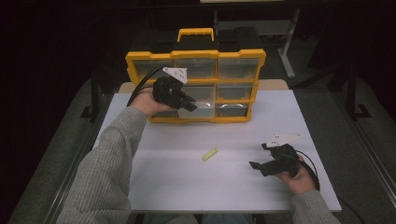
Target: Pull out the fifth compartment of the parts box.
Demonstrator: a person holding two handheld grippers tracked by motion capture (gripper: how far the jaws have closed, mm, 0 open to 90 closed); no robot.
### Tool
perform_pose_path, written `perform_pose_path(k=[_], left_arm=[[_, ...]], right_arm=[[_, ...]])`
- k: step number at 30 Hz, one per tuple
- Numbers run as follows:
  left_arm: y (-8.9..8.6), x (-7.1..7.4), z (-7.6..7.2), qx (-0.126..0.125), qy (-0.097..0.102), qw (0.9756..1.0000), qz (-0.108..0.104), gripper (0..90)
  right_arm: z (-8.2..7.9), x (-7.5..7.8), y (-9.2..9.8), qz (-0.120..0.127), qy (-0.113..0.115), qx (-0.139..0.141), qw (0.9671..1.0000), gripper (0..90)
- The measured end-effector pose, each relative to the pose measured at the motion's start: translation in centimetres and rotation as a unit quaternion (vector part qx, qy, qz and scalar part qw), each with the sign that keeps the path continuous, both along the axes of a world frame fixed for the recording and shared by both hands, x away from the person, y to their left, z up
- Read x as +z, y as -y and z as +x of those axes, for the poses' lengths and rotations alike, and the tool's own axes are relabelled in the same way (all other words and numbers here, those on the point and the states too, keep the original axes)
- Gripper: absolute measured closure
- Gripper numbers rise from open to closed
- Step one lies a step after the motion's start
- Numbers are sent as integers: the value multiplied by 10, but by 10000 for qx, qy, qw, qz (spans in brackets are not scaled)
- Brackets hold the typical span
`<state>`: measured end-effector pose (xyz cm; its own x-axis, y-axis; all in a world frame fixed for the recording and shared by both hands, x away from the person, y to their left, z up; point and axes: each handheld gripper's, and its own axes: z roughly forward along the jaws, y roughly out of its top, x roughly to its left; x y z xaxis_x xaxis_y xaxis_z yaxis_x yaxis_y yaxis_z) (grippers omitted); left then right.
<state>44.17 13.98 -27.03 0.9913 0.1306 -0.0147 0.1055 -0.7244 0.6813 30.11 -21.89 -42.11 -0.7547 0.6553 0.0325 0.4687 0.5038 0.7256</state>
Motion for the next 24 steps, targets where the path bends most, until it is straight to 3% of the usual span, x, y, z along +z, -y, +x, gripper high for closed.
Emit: perform_pose_path(k=[9, 20, 24], left_arm=[[-2, 0, -5, -96, -24, 9999, -39, 734], [-2, -1, -6, -16, -73, 10000, -21, 708], [-4, 3, -9, 21, -124, 9996, -243, 635]], right_arm=[[0, 0, -2, -20, 13, 28, 10000, 138], [0, -1, -2, -20, -10, 51, 10000, 138], [1, -2, -3, -27, -6, 60, 10000, 138]])
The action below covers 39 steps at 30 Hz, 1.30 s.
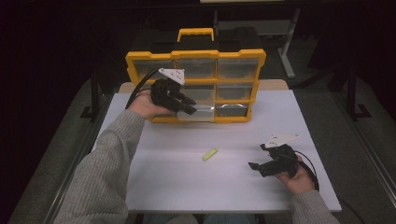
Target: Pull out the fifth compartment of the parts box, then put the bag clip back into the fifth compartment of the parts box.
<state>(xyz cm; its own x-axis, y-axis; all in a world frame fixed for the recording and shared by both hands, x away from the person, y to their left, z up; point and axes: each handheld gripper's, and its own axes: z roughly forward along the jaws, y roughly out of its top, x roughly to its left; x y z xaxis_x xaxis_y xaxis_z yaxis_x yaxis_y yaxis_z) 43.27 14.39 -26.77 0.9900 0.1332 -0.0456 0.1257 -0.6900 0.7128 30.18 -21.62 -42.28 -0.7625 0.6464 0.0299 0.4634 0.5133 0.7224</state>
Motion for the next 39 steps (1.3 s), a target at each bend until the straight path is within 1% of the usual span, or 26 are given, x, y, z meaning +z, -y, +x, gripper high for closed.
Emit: perform_pose_path(k=[2, 4, 6, 9, 11, 12, 13, 15, 16, 17, 18, 19, 22, 24, 25, 29, 31, 33, 35, 39], left_arm=[[-1, 2, -2, 17, 30, 10000, -21, 598], [-3, 6, -3, 57, 46, 9999, -102, 567], [-6, 10, -5, 113, 62, 9997, -221, 540], [-11, 15, -8, 139, 17, 9992, -385, 494], [-14, 18, -12, 141, 76, 9990, -418, 485], [-15, 20, -13, 166, 92, 9987, -467, 473], [-17, 22, -15, 205, 89, 9984, -511, 454], [-22, 25, -17, 221, 152, 9981, -556, 445], [-24, 27, -19, 256, 173, 9979, -563, 445], [-26, 27, -21, 299, 185, 9977, -580, 435], [-29, 29, -22, 326, 202, 9977, -554, 422], [-31, 29, -25, 361, 203, 9976, -561, 414], [-38, 30, -32, 460, 214, 9967, -636, 393], [-42, 31, -35, 505, 230, 9965, -625, 379], [-45, 31, -37, 523, 268, 9962, -637, 376], [-54, 29, -45, 554, 312, 9957, -666, 363], [-59, 27, -49, 618, 316, 9953, -677, 356], [-64, 26, -52, 677, 319, 9949, -676, 348], [-68, 24, -54, 738, 320, 9945, -671, 341], [-74, 21, -58, 767, 330, 9939, -722, 335]], right_arm=[[1, 0, 0, -11, -20, 14, 10000, 138], [2, -1, -1, 0, -47, 0, 10000, 138], [2, -1, -1, 3, -63, 3, 10000, 138], [3, -1, -1, 9, -3, -11, 10000, 138], [4, -2, -1, 85, -41, -55, 9999, 138], [5, -2, 0, 54, -53, -33, 10000, 138], [6, -4, 0, 70, -80, -35, 9999, 138], [7, -5, 0, 106, -132, -37, 9998, 138], [7, -5, 0, 106, -132, -37, 9998, 138], [8, -5, 0, 160, -156, -56, 9997, 138], [8, -5, 1, 181, -186, -58, 9996, 138], [9, -6, 0, 198, -173, -55, 9996, 138], [10, -7, 0, 168, -170, -58, 9997, 138], [9, -7, 0, 167, -174, -65, 9997, 138], [9, -7, 0, 167, -189, -79, 9997, 138], [10, -8, 1, 119, -159, -92, 9998, 138], [11, -8, 0, 129, -185, -103, 9997, 138], [11, -8, -1, 72, -176, -104, 9998, 138], [11, -9, -1, 92, -188, -114, 9997, 139], [11, -8, 0, 183, -184, -152, 9995, 139]])
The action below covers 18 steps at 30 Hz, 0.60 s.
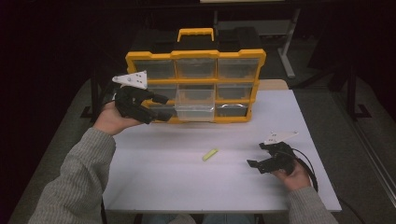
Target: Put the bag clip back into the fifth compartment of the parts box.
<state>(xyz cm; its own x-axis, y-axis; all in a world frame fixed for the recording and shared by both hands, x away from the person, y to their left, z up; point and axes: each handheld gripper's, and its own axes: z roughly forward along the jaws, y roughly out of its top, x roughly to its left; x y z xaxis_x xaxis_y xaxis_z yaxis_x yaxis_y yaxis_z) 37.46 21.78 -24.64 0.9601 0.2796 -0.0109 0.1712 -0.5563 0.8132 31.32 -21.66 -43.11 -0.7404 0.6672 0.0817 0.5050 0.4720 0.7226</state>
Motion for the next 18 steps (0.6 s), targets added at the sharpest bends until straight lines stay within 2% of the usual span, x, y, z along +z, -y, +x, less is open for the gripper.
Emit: perform_pose_path(k=[5, 13, 18], left_arm=[[-4, -7, -3, 64, -43, 10000, 13, 332], [-10, -20, -14, 218, -31, 9998, -3, 325], [-12, -29, -23, 336, -14, 9994, 106, 321]], right_arm=[[0, -1, 2, 52, -67, -63, 9999, 139], [0, -2, 0, 32, -67, 32, 10000, 139], [-1, -2, -1, 60, -36, 52, 10000, 138]])
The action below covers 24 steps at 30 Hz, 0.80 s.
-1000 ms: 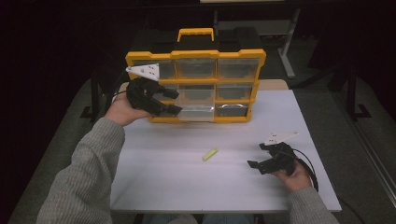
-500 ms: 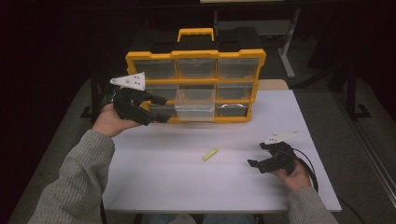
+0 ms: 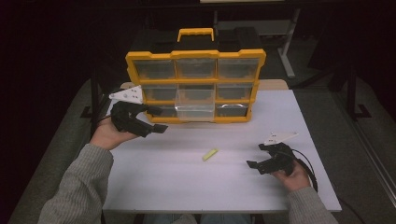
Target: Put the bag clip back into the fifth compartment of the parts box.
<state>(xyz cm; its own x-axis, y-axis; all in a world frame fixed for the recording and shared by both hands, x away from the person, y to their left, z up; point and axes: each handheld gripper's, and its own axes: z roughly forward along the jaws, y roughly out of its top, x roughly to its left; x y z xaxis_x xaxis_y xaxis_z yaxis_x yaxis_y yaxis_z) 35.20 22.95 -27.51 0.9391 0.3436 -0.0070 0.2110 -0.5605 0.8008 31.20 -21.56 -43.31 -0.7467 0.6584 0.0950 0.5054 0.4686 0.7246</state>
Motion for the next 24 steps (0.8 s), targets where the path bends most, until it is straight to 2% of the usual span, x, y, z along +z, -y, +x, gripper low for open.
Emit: perform_pose_path(k=[7, 12, 17, 20, 24], left_arm=[[-7, -10, -9, 96, 83, 9999, 8, 312], [-13, -23, -14, 172, 32, 9998, -102, 299], [-18, -33, -19, 310, 22, 9995, -108, 281], [-21, -39, -21, 426, -11, 9988, -232, 274], [-21, -46, -25, 528, 33, 9985, -164, 263]], right_arm=[[0, -1, -3, 14, -60, 27, 10000, 138], [1, -2, -4, 11, -86, 29, 10000, 138], [1, -2, -4, 25, -115, 18, 9999, 138], [1, -3, -4, 45, -122, 25, 9999, 138], [0, -2, -4, 55, -125, -5, 9999, 138]])
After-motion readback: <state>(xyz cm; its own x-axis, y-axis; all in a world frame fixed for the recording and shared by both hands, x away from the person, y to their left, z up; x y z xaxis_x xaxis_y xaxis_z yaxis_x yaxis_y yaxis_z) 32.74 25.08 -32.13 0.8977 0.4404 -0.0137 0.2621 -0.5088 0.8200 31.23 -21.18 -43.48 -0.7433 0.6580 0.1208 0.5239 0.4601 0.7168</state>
